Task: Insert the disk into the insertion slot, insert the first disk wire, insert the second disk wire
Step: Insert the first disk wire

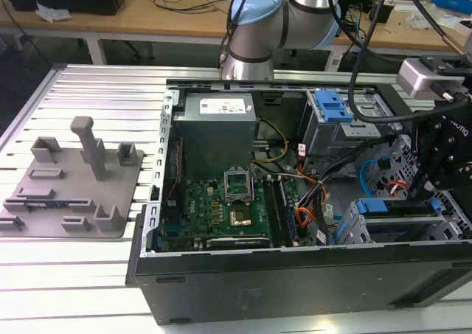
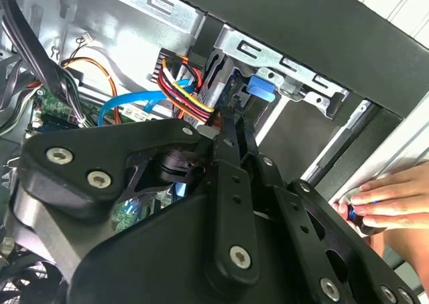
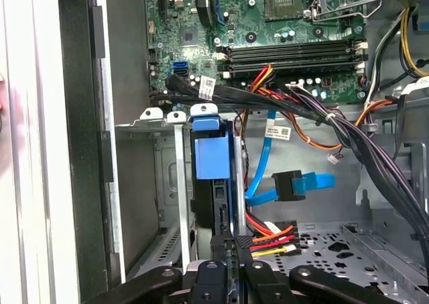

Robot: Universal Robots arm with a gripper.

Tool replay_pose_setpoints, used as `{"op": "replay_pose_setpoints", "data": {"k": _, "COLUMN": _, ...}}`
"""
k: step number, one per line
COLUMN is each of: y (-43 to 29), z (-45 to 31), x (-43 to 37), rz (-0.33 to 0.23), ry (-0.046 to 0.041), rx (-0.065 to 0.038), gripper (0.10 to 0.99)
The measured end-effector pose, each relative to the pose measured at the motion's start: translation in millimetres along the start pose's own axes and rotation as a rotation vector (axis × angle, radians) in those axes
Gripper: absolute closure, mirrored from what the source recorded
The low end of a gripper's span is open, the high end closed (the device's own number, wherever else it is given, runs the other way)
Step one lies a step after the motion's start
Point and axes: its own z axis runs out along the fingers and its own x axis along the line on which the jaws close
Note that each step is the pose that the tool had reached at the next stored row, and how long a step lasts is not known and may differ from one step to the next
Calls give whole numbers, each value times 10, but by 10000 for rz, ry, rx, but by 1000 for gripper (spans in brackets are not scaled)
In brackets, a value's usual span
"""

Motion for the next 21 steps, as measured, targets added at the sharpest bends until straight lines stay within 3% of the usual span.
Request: {"op": "replay_pose_setpoints", "data": {"k": 21, "y": 4, "z": 97, "x": -8, "rz": -73, "ry": -2, "rx": 7, "gripper": 918}}
